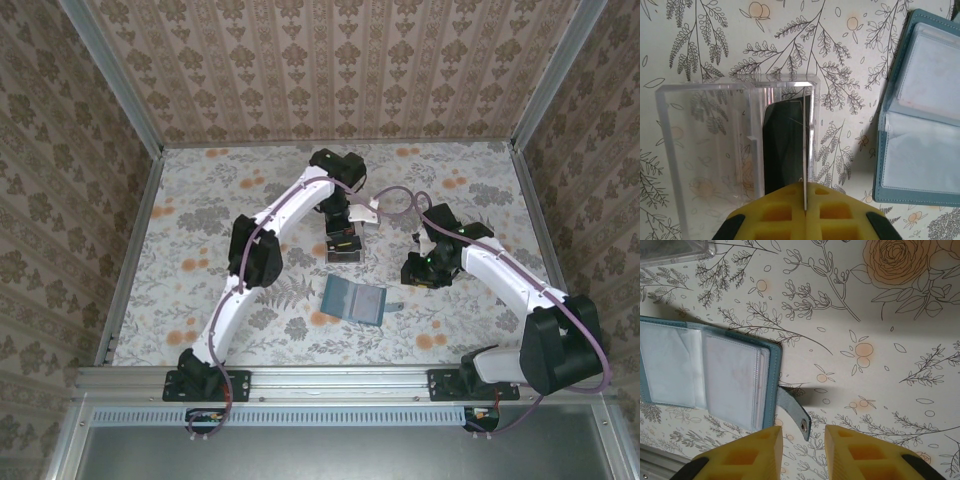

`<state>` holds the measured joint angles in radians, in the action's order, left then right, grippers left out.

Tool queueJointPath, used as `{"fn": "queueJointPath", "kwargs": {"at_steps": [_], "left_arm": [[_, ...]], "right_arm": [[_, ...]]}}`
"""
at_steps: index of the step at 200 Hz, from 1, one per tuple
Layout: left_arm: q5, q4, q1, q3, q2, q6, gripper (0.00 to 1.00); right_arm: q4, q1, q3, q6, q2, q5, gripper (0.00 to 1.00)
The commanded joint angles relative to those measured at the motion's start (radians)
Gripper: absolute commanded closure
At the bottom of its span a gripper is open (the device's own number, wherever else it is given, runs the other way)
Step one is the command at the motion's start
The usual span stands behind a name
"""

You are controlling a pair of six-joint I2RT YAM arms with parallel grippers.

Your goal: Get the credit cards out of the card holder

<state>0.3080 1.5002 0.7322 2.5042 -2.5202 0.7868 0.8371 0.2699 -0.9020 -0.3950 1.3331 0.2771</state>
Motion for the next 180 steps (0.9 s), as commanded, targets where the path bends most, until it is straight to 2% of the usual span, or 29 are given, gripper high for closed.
{"fn": "queueJointPath", "kwargs": {"at_steps": [1, 47, 103, 138, 180], "left_arm": [[0.003, 0.071, 0.0, 0.036, -0.037, -0.035, 0.94], [-0.047, 0.028, -0.017, 0.055, -0.011, -0.084, 0.73], [-0.062, -0.095, -0.029, -0.005, 0.09, -0.178, 0.7], [0.052, -0.332, -0.037, -0.248, 0.269, -0.339, 0.71], [0.033, -0.727, -0.058, -0.65, 0.516, -0.647, 0.71]], "right_arm": [[0.002, -0.005, 0.005, 0.01, 0.004, 0.021, 0.71], [0.005, -0.006, 0.002, 0.008, -0.002, 0.02, 0.71], [-0.004, -0.005, 0.005, -0.011, -0.023, 0.03, 0.71], [-0.048, -0.005, 0.044, -0.047, -0.036, 0.09, 0.67], [-0.105, -0.001, 0.122, -0.092, -0.041, 0.143, 0.61]]}}
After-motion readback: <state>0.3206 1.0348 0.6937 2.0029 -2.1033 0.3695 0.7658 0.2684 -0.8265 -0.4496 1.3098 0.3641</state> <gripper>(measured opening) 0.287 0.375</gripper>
